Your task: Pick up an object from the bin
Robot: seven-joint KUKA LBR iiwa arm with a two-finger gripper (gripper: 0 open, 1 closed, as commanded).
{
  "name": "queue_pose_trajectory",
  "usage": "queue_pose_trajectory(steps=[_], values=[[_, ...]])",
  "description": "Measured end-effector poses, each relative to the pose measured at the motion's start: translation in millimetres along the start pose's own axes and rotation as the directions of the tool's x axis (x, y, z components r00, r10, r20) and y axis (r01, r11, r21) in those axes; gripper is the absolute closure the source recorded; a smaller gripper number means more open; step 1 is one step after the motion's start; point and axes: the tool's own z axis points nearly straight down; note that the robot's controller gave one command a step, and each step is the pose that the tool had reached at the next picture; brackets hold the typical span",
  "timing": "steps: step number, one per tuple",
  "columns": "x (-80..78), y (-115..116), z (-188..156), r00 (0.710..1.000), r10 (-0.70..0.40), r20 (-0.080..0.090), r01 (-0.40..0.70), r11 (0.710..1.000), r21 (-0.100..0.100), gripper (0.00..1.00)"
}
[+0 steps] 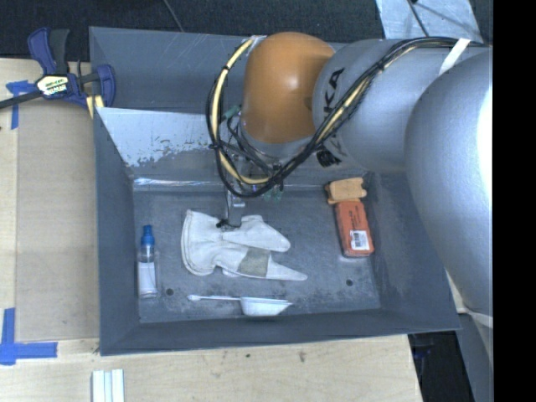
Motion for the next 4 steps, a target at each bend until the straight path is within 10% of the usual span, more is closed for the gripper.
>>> queue_pose_trajectory(steps=[2,3,4], values=[[5.3,9,40,0.999,-0.049,0.013,0.049,0.999,-0.001,0.0],[16.5,39,58,1.0,-0.007,0.006,0.007,1.0,-0.001,1.0],[16.5,39,58,1.0,-0.006,0.006,0.006,1.0,0.0,0.0]])
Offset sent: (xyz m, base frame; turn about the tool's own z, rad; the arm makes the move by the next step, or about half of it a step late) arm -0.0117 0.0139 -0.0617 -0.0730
